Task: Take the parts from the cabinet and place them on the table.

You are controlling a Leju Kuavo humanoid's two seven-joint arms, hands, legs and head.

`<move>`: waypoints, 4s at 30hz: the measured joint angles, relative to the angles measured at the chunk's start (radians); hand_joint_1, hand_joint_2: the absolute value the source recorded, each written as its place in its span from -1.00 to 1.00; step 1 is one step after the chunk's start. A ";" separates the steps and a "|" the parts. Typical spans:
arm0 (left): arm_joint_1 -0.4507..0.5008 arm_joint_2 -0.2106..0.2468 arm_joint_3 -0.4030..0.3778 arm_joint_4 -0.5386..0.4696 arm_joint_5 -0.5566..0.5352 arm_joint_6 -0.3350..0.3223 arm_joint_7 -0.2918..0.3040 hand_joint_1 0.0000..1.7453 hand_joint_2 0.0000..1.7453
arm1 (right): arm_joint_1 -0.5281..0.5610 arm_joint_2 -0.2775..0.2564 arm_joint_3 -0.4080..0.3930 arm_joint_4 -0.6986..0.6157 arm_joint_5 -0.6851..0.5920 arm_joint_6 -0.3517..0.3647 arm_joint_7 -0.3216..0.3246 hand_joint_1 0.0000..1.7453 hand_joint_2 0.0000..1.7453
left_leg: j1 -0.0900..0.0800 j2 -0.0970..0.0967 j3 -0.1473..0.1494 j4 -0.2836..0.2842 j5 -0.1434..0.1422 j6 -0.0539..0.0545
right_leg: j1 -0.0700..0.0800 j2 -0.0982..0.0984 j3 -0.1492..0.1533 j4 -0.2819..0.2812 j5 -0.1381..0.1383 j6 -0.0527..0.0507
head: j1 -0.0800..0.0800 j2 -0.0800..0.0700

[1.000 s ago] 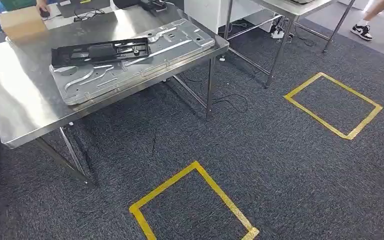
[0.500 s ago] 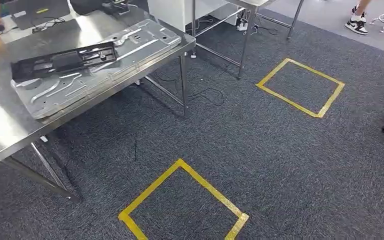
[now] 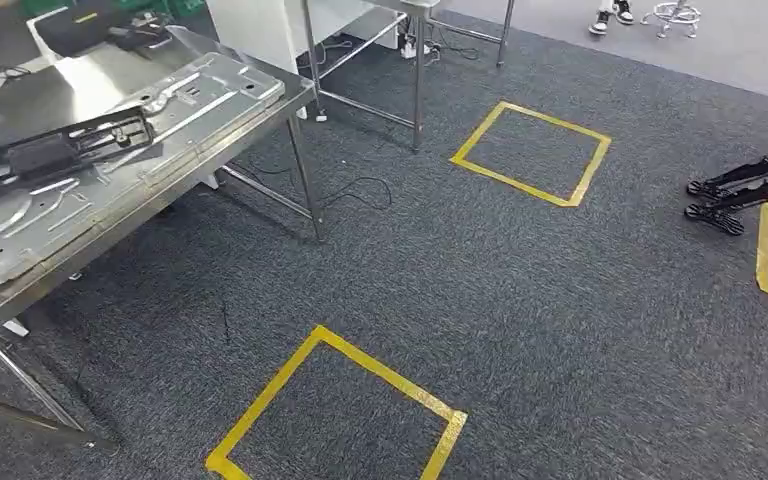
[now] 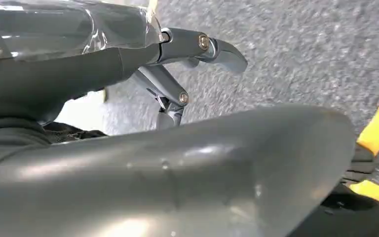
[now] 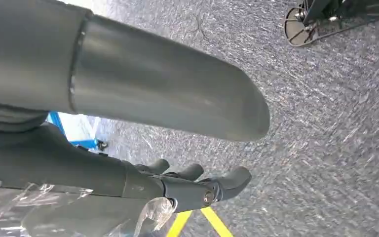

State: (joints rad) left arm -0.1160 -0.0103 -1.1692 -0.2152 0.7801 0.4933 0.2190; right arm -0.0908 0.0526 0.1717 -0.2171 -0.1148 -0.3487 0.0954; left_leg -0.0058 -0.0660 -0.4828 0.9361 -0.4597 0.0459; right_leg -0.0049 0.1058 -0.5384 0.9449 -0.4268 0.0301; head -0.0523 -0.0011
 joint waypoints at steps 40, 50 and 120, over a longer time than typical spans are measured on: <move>0.003 0.002 0.016 0.000 0.000 0.003 -0.018 -1.00 -1.00 | 0.006 0.002 0.022 0.001 0.015 -0.006 0.007 -1.00 -1.00 | -0.001 0.091 -0.020 -0.007 0.024 0.030 | -0.008 -0.094 -0.154 0.336 -0.162 0.039 | 0.007 0.000; -0.001 0.001 0.016 0.000 -0.006 0.001 -0.027 -1.00 -1.00 | 0.007 0.001 0.035 0.001 0.020 -0.011 0.018 -1.00 -1.00 | -0.005 0.101 -0.020 0.005 0.020 0.036 | -0.010 -0.112 0.036 -0.007 -0.029 0.031 | 0.007 0.000; 0.002 0.281 0.016 -0.123 -0.031 -0.106 0.021 -1.00 -1.00 | 0.008 -0.012 0.065 0.001 -0.013 -0.004 0.030 -1.00 -1.00 | 0.015 0.074 -0.055 0.012 0.046 -0.032 | 0.002 -0.085 0.059 -0.013 -0.040 -0.004 | 0.005 0.000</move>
State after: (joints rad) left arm -0.1137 0.2705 -1.1532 -0.3385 0.7492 0.3869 0.2400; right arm -0.0830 0.0408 0.2365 -0.2163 -0.1278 -0.3529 0.1251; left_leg 0.0090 0.0079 -0.5382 0.9479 -0.4132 0.0141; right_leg -0.0031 0.0204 -0.4799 0.9323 -0.4664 0.0266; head -0.0473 -0.0011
